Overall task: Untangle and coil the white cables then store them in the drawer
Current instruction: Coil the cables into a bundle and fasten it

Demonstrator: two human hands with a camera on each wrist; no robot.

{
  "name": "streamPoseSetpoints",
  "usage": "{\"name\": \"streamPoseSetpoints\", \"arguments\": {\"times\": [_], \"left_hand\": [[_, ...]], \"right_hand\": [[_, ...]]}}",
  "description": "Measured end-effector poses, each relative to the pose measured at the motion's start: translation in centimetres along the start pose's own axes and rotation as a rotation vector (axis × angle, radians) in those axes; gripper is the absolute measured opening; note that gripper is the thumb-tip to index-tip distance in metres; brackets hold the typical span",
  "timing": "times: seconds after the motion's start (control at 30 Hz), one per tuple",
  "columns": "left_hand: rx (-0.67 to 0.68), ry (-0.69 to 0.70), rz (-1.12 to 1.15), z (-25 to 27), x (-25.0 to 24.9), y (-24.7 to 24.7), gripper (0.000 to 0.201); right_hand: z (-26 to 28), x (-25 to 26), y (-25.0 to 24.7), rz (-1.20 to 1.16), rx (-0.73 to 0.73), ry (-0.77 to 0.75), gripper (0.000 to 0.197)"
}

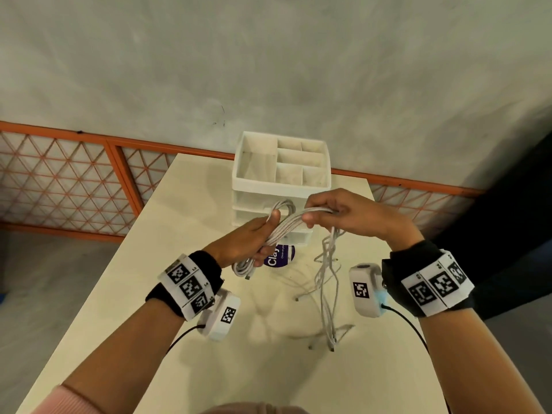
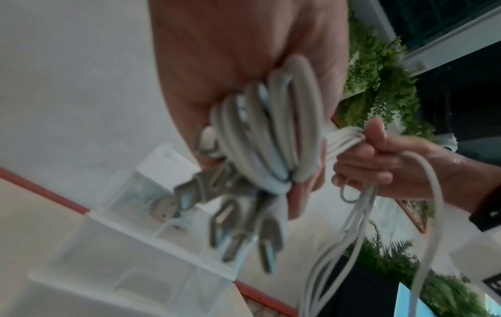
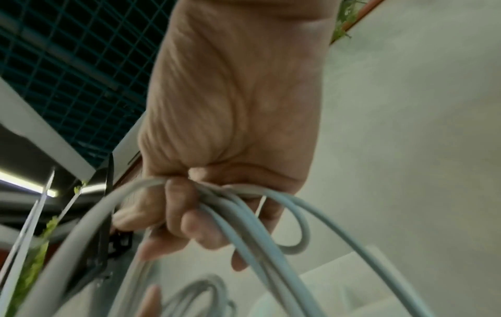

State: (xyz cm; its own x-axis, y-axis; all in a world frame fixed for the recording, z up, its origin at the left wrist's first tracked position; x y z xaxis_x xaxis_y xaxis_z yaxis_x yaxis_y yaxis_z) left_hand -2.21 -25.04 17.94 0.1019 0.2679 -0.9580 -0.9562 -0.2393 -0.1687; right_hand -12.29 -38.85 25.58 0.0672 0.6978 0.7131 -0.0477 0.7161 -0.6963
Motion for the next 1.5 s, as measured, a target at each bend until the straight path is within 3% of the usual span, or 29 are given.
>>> {"name": "streamPoseSetpoints", "arguments": {"times": [0.1,0.33,0.47,0.67,0.77,0.87,0.97,1.03,1.27,1.3,1.37,1.43,1.5], "left_hand": [[0.037,-0.055,0.054,-0.1,-0.4,1.5,0.071],[0.062,-0.070,0.143,-0.4,-0.2,3.2,0.077],[-0.010,0.000,0.054,0.0,-0.5,3.2,0.045],[-0.096,-0.027,0.053,-0.1,0.0,1.8,0.042],[-0.103,-0.004,0.042,0.2,-0.3,0.9,0.041],[-0.103,0.017,0.040,0.5,-0.8,0.0,0.039],[-0.133,0.055,0.070,1.0,-1.2,-1.3,0.039],[-0.175,0.059,0.098,1.3,-1.3,-2.3,0.041],[-0.161,0.033,0.050,1.3,-0.8,-1.8,0.042],[-0.146,0.020,0.040,1.3,-0.8,-1.5,0.041],[-0.082,-0.015,0.006,1.4,-1.0,-1.3,0.041],[-0.001,-0.057,-0.038,1.5,-1.2,-1.0,0.041],[0.090,-0.094,-0.077,1.6,-1.5,-0.4,0.042]], "right_hand": [[-0.6,0.9,0.2,-0.057,-0.034,-0.050,0.029],[-2.0,-0.3,-0.4,-0.077,-0.201,-0.042,0.025],[-1.8,-1.6,-0.5,-0.215,-0.221,0.002,0.026],[-0.9,-3.3,-0.8,-0.155,-0.024,0.031,0.035],[-0.6,-5.4,-1.0,-0.068,-0.010,0.062,0.045],[-0.4,-7.2,-0.4,-0.282,-0.073,0.071,0.047],[0.2,-9.5,-0.3,-0.494,-0.330,0.060,0.038],[0.8,-11.4,0.1,-0.487,-0.423,0.075,0.030],[1.0,-15.2,5.0,-0.289,-0.323,0.283,0.019],[1.0,-15.1,5.6,-0.265,-0.255,0.334,0.025],[1.1,-14.3,6.2,-0.283,-0.101,0.410,0.065],[0.7,-12.2,5.5,-0.328,-0.103,0.318,0.109],[-0.1,-9.2,4.1,-0.332,-0.189,0.119,0.125]]}}
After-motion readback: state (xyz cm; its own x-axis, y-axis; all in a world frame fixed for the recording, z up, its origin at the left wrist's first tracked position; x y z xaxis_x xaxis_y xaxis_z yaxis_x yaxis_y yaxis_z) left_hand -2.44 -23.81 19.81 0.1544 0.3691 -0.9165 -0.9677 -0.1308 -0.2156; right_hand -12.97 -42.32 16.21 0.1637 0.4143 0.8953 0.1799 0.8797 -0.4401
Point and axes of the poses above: each hand's wrist, its own z-axis away from the middle knuckle, its own y-axis out of the palm, x = y × z, the point moved 3 cm from there along -z, towards the middle knuckle, and after that the axes turned 4 degrees about -y, right-handed, at the moved point
